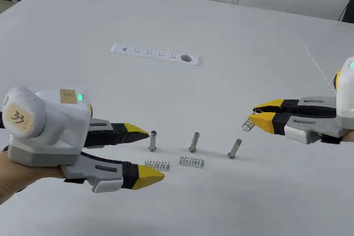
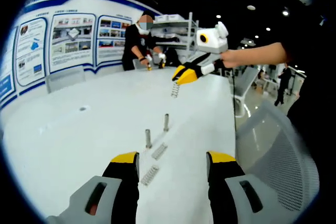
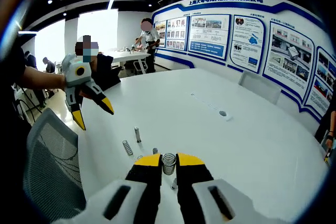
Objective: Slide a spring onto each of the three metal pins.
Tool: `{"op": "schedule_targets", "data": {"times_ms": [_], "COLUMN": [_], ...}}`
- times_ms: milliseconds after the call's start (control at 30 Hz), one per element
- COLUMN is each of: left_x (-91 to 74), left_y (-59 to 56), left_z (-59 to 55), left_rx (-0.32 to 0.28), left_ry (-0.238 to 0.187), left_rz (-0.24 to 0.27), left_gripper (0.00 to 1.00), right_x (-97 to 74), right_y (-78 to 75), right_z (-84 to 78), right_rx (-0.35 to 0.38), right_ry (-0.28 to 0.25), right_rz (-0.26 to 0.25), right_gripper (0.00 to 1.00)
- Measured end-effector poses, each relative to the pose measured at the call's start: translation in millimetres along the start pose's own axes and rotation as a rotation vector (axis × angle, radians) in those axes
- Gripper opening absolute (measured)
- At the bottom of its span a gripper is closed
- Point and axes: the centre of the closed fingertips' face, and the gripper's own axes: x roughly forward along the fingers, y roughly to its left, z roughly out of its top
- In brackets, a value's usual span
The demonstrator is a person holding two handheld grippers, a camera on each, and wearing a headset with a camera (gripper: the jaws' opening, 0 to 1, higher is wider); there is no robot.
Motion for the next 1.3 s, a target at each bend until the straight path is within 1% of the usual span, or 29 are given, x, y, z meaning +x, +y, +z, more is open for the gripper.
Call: {"op": "schedule_targets", "data": {"times_ms": [67, 200, 300, 367, 467, 533, 667, 733, 767, 867, 1033, 1300], "left_x": [-3.0, -6.7, -7.2, -7.3, -7.6, -8.1, -9.7, -10.4, -10.9, -11.6, -14.1, -21.3], "left_y": [4.4, 12.0, 13.4, 12.5, 12.1, 14.7, 20.7, 22.6, 24.3, 28.1, 29.8, 30.6], "left_z": [-1.4, -5.5, -5.7, -5.5, -7.2, -9.0, -11.0, -11.8, -12.7, -16.2, -21.1, -29.6], "left_rx": [-0.011, -0.036, -0.045, -0.049, -0.045, -0.048, -0.068, -0.073, -0.078, -0.096, -0.11, -0.131], "left_ry": [-0.004, 0.005, 0.003, 0.002, 0.011, 0.015, 0.009, 0.01, 0.014, 0.023, 0.033, 0.046], "left_rz": [0.015, 0.04, 0.045, 0.036, 0.031, 0.039, 0.056, 0.063, 0.07, 0.087, 0.101, 0.12], "left_gripper": [0.55, 0.59, 0.62, 0.63, 0.65, 0.67, 0.7, 0.73, 0.74, 0.78, 0.84, 0.84], "right_x": [2.2, 9.7, 14.9, 18.6, 22.6, 25.3, 30.5, 32.2, 33.4, 35.5, 38.8, 41.5], "right_y": [-4.4, -9.3, -10.4, -10.3, -13.8, -16.0, -18.5, -20.3, -20.0, -18.5, -19.2, -18.5], "right_z": [-5.5, -15.6, -20.3, -22.6, -26.7, -29.3, -33.5, -37.5, -40.8, -43.6, -48.7, -53.2], "right_rx": [0.019, 0.048, 0.086, 0.095, 0.105, 0.112, 0.137, 0.14, 0.141, 0.149, 0.15, 0.145], "right_ry": [0.013, 0.029, 0.033, 0.036, 0.051, 0.059, 0.065, 0.084, 0.102, 0.107, 0.123, 0.138], "right_rz": [-0.012, -0.025, -0.029, -0.024, -0.038, -0.042, -0.046, -0.057, -0.061, -0.061, -0.068, -0.065], "right_gripper": [0.11, 0.11, 0.11, 0.11, 0.11, 0.11, 0.11, 0.11, 0.11, 0.11, 0.11, 0.11]}}
